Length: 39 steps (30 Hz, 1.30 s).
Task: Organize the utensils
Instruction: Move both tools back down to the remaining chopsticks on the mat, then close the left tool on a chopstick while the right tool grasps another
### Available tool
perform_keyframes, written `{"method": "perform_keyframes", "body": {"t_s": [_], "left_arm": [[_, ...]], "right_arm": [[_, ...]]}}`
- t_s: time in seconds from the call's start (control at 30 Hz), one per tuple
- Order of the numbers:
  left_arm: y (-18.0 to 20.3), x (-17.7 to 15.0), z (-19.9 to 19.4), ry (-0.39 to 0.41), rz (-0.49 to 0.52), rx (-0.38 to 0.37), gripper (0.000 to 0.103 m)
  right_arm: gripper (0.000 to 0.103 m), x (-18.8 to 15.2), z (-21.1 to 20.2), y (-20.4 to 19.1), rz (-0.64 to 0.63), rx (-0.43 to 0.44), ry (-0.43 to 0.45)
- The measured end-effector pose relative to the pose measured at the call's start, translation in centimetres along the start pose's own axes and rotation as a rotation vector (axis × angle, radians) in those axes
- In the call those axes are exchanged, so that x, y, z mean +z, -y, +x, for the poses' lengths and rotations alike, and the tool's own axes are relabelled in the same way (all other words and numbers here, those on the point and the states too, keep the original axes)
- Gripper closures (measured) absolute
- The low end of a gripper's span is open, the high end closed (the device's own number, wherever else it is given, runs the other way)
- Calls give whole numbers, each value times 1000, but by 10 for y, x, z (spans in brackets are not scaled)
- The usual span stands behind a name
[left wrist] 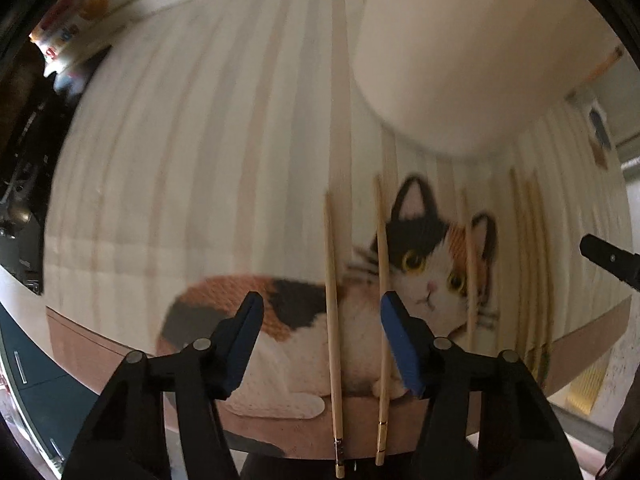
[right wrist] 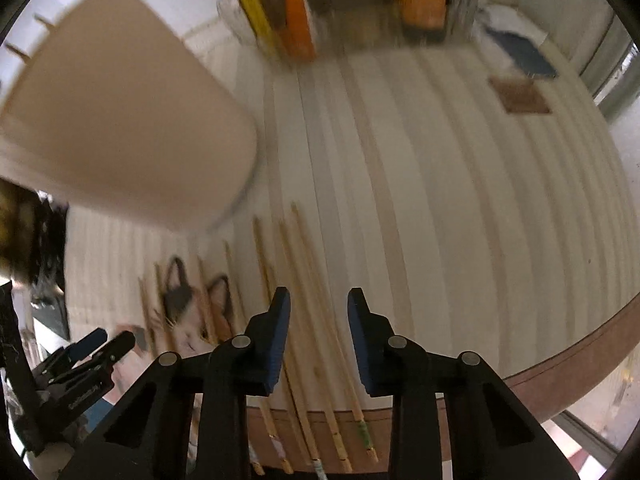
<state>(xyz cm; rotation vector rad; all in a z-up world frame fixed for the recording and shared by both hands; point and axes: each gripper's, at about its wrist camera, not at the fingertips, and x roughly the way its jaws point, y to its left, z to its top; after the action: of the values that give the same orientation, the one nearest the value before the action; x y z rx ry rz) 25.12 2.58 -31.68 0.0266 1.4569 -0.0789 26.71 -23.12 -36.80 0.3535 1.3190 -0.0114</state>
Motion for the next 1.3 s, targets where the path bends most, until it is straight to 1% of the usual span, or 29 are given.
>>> {"method": "perform_keyframes", "body": {"t_s": [0.03,0.1,0.2,0.23,0.27,0.3,0.33,0.37,0.4,0.43,0.47,0.57,0.77,0.87,0.93,0.97,1.17,1.2,1.3], "left_arm": [[0,-2,3,-10,0,-9,53],[-1,-5,12,-41,-3,-17,61],[-4,-8,21,-72,-5,7,75],[-4,-9,23,-75,-6,6,80],[-5,-9,23,-67,-4,12,81],[-4,-9,23,-64,4,22,85],[-4,-9,23,-61,10,24,91],[-4,-8,23,-58,13,23,94],[-2,-6,23,-58,16,20,97],[-1,-4,23,-57,23,22,98],[2,-2,22,-55,32,22,98],[16,4,24,-47,64,15,98],[26,7,23,-40,67,20,98],[25,6,24,-41,69,24,98],[18,1,26,-42,70,23,98],[23,0,29,-44,71,20,98],[20,4,27,-49,70,18,98],[20,4,27,-49,69,18,98],[21,6,25,-50,72,21,98]], "right_arm": [[72,-2,6,0,-11,-7,-15],[72,-7,14,-2,-29,-22,-40],[72,-12,24,-5,-48,-41,-70],[72,-14,27,-5,-51,-49,-76],[72,-15,29,-5,-56,-54,-81],[73,-17,31,-5,-60,-58,-85],[79,-19,34,-6,-66,-62,-89],[85,-21,36,-7,-76,-69,-95],[88,-24,39,-7,-86,-83,-101],[94,-28,41,-7,-93,-104,-101],[95,-31,40,-7,-99,-119,-90],[96,-39,36,0,-91,-137,-92],[96,-62,27,25,-42,-123,-132],[95,-64,27,33,-15,-109,-147],[95,-64,26,37,-15,-120,-156],[95,-64,26,36,-18,-126,-159],[95,-54,30,22,-59,-174,-168],[95,-48,34,9,-65,-181,-170],[95,-44,43,-4,-86,-200,-172]]}}
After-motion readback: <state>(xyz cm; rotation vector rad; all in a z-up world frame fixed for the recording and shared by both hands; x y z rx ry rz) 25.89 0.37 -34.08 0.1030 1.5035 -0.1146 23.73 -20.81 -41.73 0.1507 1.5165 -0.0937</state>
